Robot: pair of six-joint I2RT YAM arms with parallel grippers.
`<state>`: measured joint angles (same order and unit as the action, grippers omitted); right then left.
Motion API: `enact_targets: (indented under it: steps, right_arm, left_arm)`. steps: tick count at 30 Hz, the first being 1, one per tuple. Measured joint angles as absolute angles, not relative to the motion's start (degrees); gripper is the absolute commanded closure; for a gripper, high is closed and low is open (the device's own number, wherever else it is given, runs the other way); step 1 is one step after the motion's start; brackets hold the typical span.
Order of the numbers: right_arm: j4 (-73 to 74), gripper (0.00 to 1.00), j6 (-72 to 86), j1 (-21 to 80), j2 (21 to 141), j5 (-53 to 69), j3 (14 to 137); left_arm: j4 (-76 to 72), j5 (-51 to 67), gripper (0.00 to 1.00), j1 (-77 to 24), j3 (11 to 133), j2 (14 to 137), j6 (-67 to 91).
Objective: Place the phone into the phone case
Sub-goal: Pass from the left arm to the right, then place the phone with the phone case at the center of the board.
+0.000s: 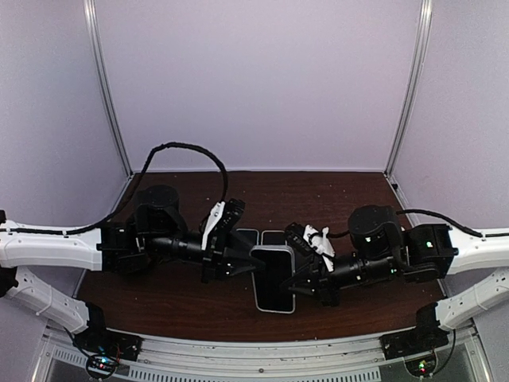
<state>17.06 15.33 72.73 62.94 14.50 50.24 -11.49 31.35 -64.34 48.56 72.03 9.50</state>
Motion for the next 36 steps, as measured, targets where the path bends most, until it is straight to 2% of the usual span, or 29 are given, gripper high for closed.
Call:
enact_targets:
  steps: [1,2,8,11,12,17,23,29,36]
  right_arm:
    - [16.84,1.00,15.31,72.79,62.63,14.57,50.24]
    - [16.82,1.00,15.11,72.77,62.35,14.85,50.24]
    - [17.19,1.00,11.92,72.77,61.78,15.44,50.37]
    - [17.67,1.00,11.94,72.75,61.76,15.42,50.70]
    - [18.09,1.00,12.69,72.69,61.76,15.11,51.03]
    - [23.09,1.00,16.47,66.28,61.21,11.73,52.16]
    - [32.60,1.00,21.45,49.21,64.31,10.70,56.16]
    - [43.31,1.00,22.81,39.07,79.31,12.12,67.11]
    - [46.52,1.00,22.92,35.22,92.33,18.28,72.66]
  left_arm:
    - [-13.13,30.70,0.96,-64.27,47.86,71.48,10.33]
    - [-14.31,30.00,1.00,-64.27,47.31,71.02,11.22]
    - [-16.69,30.85,1.00,-64.49,46.37,70.43,14.44]
    - [-16.86,30.85,0.13,-64.49,46.37,70.43,14.55]
    - [-17.10,30.00,0.04,-64.53,46.37,70.43,14.28]
    - [-14.59,22.37,0.03,-64.49,46.65,69.49,12.34]
    - [1.93,-2.57,0.02,-63.94,54.15,68.27,8.40]
    - [15.73,-16.64,0.03,-59.64,61.60,68.34,7.44]
    - [25.15,-22.02,0.03,-57.25,61.58,67.57,5.08]
